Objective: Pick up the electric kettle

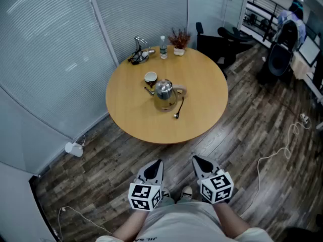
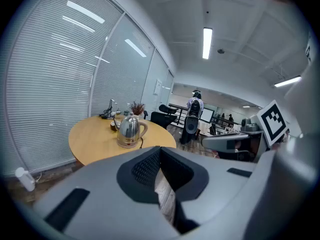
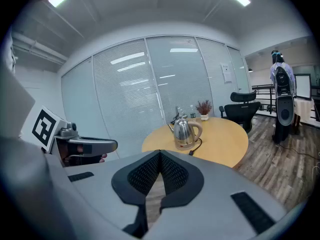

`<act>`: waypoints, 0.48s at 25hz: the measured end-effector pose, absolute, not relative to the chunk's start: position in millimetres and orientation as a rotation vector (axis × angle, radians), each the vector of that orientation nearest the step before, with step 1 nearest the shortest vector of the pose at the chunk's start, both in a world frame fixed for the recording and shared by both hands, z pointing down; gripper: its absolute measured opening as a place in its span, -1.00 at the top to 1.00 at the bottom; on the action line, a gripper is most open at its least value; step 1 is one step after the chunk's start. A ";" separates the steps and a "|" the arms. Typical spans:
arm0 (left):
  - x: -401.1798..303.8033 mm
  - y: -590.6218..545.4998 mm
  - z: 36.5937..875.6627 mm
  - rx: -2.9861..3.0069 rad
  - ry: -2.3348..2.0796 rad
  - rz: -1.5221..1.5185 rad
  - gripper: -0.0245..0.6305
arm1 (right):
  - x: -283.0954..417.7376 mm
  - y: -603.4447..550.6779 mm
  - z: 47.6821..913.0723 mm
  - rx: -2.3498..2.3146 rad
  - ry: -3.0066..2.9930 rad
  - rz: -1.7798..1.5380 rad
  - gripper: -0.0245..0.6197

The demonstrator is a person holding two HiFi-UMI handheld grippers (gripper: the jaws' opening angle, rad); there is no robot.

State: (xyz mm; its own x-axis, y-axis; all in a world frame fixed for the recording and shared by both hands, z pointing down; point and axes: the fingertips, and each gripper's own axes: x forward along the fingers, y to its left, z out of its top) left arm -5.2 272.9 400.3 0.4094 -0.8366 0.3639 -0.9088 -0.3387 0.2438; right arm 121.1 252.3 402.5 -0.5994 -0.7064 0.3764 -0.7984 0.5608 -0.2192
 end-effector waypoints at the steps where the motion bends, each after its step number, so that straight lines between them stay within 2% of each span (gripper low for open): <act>1: -5.8 273.1 400.4 2.266 -1.493 0.242 0.92 | 120.0 252.8 402.5 1.253 -2.550 0.540 0.83; 12: -17.2 274.2 397.0 2.279 -1.487 0.220 0.92 | 107.7 255.7 400.0 1.269 -2.549 0.525 0.83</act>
